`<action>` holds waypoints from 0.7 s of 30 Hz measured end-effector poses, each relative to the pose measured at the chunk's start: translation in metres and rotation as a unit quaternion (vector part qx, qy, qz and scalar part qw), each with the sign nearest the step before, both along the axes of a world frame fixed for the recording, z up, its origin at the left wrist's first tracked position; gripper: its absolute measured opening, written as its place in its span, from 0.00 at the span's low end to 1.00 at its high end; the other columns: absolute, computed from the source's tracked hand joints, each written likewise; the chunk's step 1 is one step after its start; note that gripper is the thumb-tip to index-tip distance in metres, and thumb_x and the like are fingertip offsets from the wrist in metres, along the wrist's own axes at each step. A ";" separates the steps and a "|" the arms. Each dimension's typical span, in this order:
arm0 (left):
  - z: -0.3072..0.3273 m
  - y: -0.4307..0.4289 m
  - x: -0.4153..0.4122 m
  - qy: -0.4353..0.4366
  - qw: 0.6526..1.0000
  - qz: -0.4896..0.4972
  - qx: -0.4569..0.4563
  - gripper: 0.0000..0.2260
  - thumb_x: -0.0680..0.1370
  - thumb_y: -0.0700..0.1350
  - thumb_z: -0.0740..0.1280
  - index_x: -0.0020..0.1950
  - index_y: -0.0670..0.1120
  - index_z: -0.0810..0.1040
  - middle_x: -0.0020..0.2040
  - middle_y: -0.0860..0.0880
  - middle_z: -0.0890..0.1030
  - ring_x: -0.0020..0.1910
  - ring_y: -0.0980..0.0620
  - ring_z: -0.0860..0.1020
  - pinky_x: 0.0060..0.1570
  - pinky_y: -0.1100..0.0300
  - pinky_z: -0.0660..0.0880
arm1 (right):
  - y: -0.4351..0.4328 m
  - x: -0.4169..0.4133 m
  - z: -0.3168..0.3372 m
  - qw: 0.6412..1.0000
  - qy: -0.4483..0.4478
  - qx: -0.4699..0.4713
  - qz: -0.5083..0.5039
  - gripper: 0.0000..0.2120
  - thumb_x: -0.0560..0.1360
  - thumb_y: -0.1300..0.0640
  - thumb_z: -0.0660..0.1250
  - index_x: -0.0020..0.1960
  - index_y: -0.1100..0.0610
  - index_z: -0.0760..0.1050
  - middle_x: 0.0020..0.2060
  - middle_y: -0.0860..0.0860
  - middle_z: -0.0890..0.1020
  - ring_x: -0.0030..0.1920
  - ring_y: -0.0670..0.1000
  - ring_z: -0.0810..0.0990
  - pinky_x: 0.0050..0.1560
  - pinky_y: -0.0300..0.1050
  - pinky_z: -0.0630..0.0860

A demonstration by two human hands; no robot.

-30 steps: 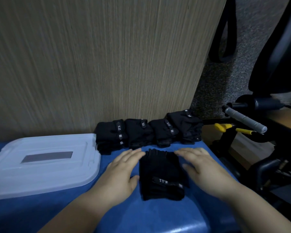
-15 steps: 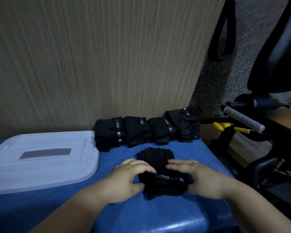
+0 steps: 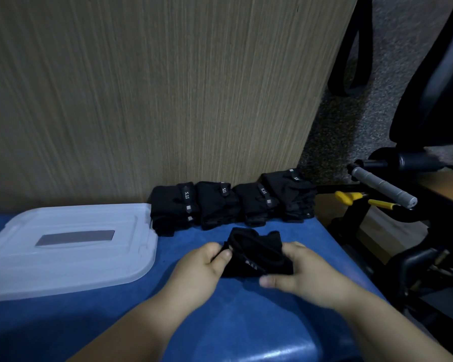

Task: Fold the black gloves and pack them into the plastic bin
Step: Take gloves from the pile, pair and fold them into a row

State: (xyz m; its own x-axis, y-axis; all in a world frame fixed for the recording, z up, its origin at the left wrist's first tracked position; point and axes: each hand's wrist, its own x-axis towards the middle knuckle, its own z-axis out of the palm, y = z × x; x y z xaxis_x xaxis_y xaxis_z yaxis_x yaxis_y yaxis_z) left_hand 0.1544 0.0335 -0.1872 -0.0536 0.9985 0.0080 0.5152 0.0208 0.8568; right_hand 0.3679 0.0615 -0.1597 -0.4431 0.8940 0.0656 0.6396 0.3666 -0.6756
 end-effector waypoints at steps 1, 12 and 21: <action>0.001 -0.001 0.001 -0.008 1.000 0.013 -0.004 0.16 0.80 0.55 0.60 0.46 0.42 0.75 0.39 0.45 0.79 0.38 0.50 0.77 0.43 0.50 0.75 | 0.001 -0.002 -0.002 0.999 0.040 -0.001 -0.016 0.16 0.67 0.50 0.77 0.51 0.39 0.76 0.50 0.45 0.80 0.56 0.43 0.77 0.56 0.31 0.71; 0.016 -0.008 0.003 -0.067 0.995 0.057 -0.037 0.11 0.79 0.51 0.59 0.48 0.45 0.75 0.40 0.47 0.77 0.40 0.51 0.74 0.43 0.54 0.70 | 0.008 -0.015 -0.013 0.990 0.090 -0.053 -0.098 0.08 0.73 0.47 0.71 0.38 0.50 0.79 0.30 0.36 0.82 0.34 0.33 0.78 0.37 0.29 0.71; 0.001 -0.001 0.010 0.086 0.994 0.067 -0.004 0.18 0.79 0.55 0.61 0.67 0.56 0.63 0.33 0.52 0.76 0.33 0.56 0.76 0.31 0.61 0.70 | 0.006 -0.024 -0.021 0.982 -0.038 0.017 -0.183 0.29 0.74 0.40 0.64 0.71 0.45 0.60 0.31 0.43 0.69 0.41 0.49 0.75 0.34 0.37 0.64</action>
State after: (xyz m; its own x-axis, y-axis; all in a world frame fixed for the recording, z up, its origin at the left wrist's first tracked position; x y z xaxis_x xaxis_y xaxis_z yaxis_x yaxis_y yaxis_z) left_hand 0.1643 0.0329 -0.1866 -0.1856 0.9824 0.0209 0.6465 0.1060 0.7555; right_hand 0.3434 0.0673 -0.1803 -0.0970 0.9923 0.0772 0.7815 0.1239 -0.6115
